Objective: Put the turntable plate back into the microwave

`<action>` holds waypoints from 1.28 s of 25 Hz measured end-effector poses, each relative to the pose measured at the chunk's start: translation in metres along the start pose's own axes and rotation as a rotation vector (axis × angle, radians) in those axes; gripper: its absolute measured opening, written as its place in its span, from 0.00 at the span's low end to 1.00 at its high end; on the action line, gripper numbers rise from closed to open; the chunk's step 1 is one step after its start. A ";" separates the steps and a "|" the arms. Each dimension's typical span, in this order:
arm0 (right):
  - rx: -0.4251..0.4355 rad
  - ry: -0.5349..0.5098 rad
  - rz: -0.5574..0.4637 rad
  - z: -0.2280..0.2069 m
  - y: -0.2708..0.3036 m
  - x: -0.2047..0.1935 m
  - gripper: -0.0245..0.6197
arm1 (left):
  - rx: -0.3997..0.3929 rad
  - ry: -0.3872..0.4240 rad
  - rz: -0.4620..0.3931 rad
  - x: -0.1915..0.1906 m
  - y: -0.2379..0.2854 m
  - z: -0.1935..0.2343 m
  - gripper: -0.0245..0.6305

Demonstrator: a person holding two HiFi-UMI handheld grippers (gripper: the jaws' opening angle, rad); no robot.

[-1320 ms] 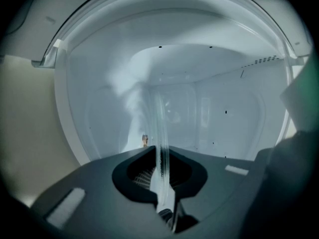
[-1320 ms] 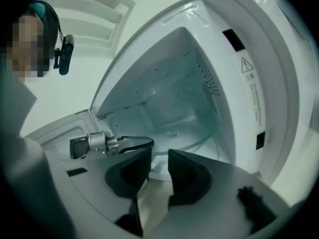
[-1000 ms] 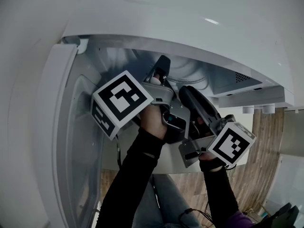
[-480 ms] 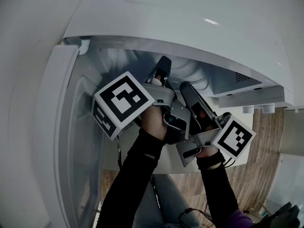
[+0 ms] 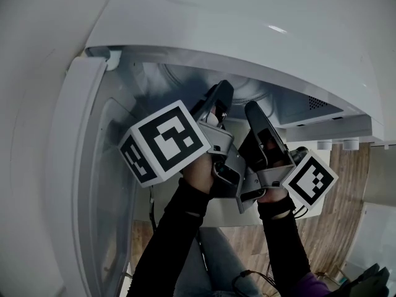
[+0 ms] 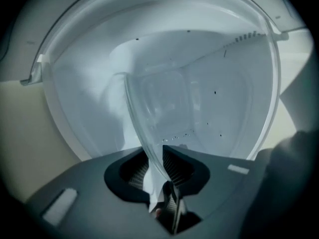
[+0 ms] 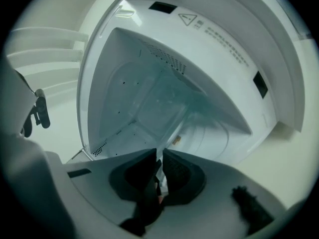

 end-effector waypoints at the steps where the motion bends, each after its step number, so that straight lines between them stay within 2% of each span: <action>1: -0.007 0.002 -0.004 -0.002 -0.001 0.000 0.11 | 0.008 0.012 0.025 -0.001 0.000 0.000 0.15; 7: -0.029 0.020 -0.001 -0.012 -0.004 -0.004 0.10 | 0.024 -0.020 0.100 -0.010 -0.004 0.006 0.15; 10: -0.031 0.027 0.002 -0.015 -0.004 -0.007 0.10 | 0.010 -0.035 0.103 -0.015 -0.010 0.011 0.14; 14: -0.061 0.046 0.024 -0.023 -0.002 -0.015 0.09 | 0.042 -0.062 0.112 -0.024 -0.024 0.021 0.14; 18: -0.054 0.023 0.029 -0.022 -0.001 -0.016 0.09 | 0.073 -0.039 0.113 -0.031 -0.038 0.036 0.05; 22: -0.096 -0.010 0.044 -0.018 -0.002 -0.013 0.09 | 0.063 -0.008 0.136 -0.040 -0.046 0.041 0.05; 29: -0.116 -0.107 0.076 0.001 -0.016 0.002 0.09 | 0.102 0.110 0.321 -0.070 -0.047 0.030 0.05; 31: -0.111 -0.169 0.104 0.012 -0.030 0.007 0.09 | 0.075 0.148 0.392 -0.086 -0.051 0.020 0.05; 32: -0.100 -0.210 0.116 0.018 -0.037 0.010 0.09 | 0.034 0.151 0.433 -0.095 -0.055 0.014 0.05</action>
Point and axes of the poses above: the fingertips, and each gripper's own axes: y forward along the fingers, z to its left, x out of its top, the point moved 9 cm from there along -y, backward along the fingers, and after that the axes turned 15 degrees about -y, right-handed, at the moved point
